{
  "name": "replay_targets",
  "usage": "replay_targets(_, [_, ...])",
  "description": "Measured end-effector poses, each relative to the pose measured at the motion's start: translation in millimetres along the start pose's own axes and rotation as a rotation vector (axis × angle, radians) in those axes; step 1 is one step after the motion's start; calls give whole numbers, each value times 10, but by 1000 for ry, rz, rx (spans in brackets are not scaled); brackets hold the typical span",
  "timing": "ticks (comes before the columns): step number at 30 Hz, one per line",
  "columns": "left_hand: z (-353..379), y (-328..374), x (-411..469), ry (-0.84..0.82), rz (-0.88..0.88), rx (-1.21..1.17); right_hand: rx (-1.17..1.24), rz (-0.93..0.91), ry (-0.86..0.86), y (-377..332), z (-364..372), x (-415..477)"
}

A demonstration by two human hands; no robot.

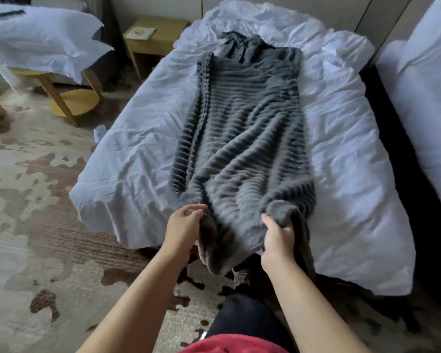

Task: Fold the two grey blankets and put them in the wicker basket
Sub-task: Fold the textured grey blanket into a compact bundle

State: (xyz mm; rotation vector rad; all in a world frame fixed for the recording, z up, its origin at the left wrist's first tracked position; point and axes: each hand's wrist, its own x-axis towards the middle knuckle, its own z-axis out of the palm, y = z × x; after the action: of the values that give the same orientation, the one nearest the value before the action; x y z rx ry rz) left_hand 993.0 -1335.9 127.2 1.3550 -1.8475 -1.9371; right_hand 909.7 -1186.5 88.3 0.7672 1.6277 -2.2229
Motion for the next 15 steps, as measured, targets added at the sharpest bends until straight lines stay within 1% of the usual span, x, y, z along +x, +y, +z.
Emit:
replay_targets(2, [352, 45, 88, -179, -87, 70, -215, -124, -296, -34, 169, -119])
replay_targets(3, [495, 65, 140, -237, -133, 57, -305, -143, -414, -56, 223, -146])
replay_targets(5, [698, 109, 259, -279, -184, 4, -411, -84, -544, -120, 230, -76])
replay_targets(7, [809, 127, 387, -319, -193, -1, -400, 13, -589, -202, 129, 95])
replay_targets(8, [855, 126, 446, -329, -189, 0, -342, 82, -576, -237, 60, 198])
replay_targets(9, [906, 113, 502, -329, -191, 3, -238, 180, -527, -266, -3, 313])
replay_targets(10, [953, 88, 552, -323, -199, 13, -98, 288, -441, -279, -64, 443])
replay_targets(11, [991, 64, 589, -317, -212, 9, 9, 361, -318, -259, -130, 602])
replay_targets(12, [1017, 51, 621, -319, -226, 8, 21, 383, -190, -226, -205, 773])
replay_targets(13, [1027, 40, 658, -326, -239, 1, -80, 381, -72, -173, -294, 955])
replay_targets(14, [1025, 36, 702, -324, -249, -4, -238, 383, 8, -100, -389, 1129])
replay_targets(15, [1009, 32, 752, -313, -265, -14, -430, 399, 47, -4, -499, 1284])
